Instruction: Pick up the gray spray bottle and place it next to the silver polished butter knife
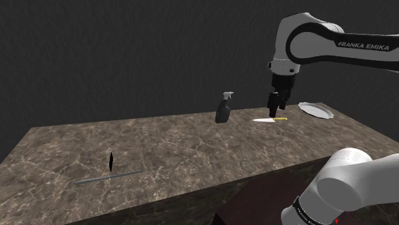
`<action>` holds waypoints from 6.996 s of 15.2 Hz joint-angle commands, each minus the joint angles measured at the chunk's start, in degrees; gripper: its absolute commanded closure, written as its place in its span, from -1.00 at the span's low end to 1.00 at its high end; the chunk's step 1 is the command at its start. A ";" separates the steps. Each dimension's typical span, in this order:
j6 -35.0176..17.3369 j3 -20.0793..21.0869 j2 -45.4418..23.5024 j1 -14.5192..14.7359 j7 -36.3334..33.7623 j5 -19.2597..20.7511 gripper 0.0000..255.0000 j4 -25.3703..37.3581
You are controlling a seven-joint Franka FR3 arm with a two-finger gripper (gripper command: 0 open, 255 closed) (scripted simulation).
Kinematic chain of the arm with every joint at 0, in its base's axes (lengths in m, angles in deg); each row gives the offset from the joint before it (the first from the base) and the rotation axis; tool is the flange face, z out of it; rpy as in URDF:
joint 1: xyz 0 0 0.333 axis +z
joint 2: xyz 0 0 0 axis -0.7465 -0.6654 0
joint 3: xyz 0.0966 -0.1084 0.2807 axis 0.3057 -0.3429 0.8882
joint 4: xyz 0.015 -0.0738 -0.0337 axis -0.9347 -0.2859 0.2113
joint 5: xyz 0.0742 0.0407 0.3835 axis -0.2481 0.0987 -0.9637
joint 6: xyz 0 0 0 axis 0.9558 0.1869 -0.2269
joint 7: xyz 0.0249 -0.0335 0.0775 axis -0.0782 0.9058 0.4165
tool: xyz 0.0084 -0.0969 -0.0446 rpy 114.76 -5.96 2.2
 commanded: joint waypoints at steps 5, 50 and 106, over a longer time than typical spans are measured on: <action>-7.86 -6.98 -0.48 0.21 10.69 3.03 -1.00 -3.24; -21.01 -31.15 -82.24 -1.88 115.99 -58.23 -1.00 50.61; -0.27 -34.05 -74.78 -4.72 101.18 -52.75 1.00 69.97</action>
